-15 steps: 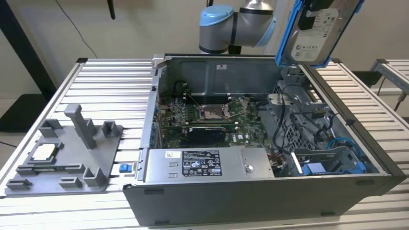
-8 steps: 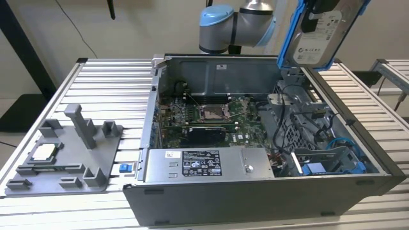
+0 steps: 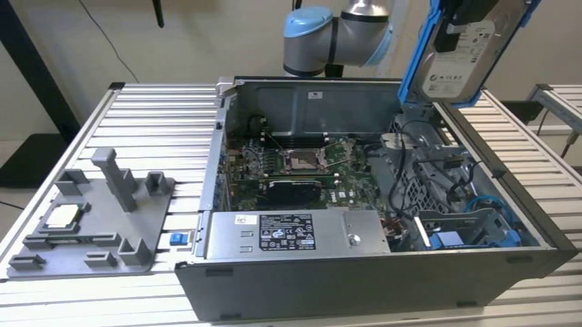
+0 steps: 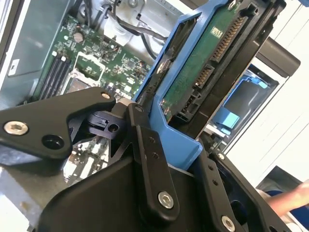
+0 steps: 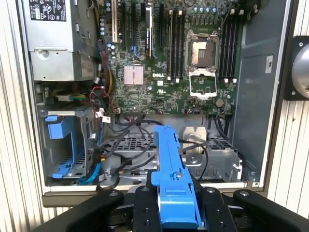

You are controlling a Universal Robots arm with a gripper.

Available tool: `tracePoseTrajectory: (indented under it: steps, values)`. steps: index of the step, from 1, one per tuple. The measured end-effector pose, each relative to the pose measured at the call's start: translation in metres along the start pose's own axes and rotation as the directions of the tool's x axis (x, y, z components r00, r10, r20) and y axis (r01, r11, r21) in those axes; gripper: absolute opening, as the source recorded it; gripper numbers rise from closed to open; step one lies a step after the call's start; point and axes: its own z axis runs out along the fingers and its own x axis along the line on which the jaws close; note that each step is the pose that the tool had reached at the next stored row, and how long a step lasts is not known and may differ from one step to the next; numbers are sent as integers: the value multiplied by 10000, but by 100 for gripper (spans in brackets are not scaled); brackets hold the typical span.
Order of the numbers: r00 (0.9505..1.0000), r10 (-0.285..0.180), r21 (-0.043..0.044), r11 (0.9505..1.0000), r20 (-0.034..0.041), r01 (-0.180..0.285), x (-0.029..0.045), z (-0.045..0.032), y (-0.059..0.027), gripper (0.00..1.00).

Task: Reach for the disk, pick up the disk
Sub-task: 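Pick up the disk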

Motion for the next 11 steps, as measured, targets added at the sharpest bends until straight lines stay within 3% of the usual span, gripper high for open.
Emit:
tracePoseTrajectory:
  steps: [11]
  values:
    - [10000,0,0,10000,1,0,252,-15,-6,0]
